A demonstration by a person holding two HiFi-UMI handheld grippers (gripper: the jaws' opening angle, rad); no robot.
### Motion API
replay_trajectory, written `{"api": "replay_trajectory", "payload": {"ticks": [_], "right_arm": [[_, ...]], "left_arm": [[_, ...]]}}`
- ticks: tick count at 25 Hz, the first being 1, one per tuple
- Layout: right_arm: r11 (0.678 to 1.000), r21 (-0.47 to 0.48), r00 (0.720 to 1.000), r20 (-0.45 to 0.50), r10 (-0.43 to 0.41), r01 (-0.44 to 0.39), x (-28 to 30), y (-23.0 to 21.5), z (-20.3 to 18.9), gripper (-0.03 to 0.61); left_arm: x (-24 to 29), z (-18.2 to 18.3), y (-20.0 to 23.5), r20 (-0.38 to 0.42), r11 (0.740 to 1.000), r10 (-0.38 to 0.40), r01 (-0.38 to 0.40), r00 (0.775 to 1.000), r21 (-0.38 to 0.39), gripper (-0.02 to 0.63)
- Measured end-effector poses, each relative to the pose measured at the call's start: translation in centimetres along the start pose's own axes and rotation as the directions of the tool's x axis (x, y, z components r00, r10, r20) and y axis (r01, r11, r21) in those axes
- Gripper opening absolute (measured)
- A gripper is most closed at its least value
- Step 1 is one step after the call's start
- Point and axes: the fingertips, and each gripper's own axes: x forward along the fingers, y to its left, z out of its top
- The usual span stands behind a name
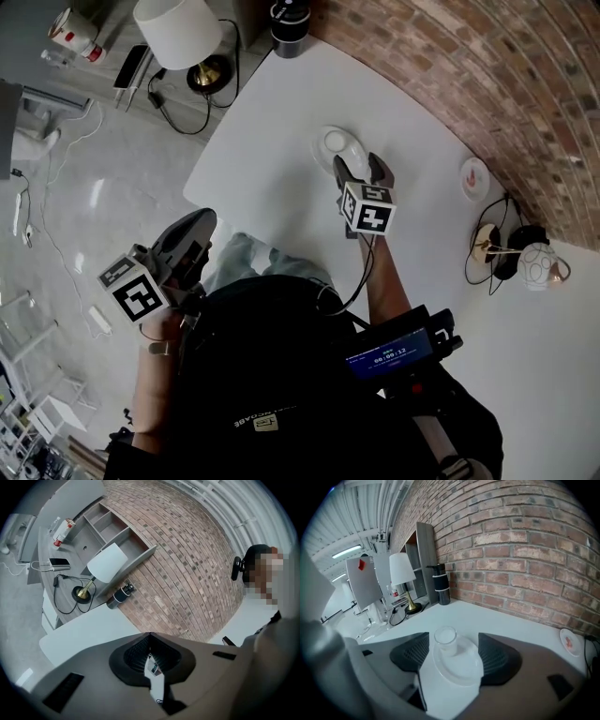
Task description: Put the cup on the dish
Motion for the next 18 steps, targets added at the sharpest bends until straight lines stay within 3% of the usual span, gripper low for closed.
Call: {"api": "replay_trajectory", "payload": {"ticks": [9, 18], "right_arm": [[0.998, 0.066, 0.998, 0.058, -0.028, 0.024, -4.4, 0.1, 3.6, 0.311], [0.991, 0.13, 0.985, 0.165, -0.039, 0.017, -9.8, 0.4, 7.0, 0.286]], "left_arm": [[3.5, 1.5, -0.5, -0.092, 0.993, -0.112, 0.115, 0.989, 0.024, 0.006], [7.5, 1.8, -2.6, -0.204, 0.965, -0.242, 0.257, 0.949, 0.051, 0.006]]}}
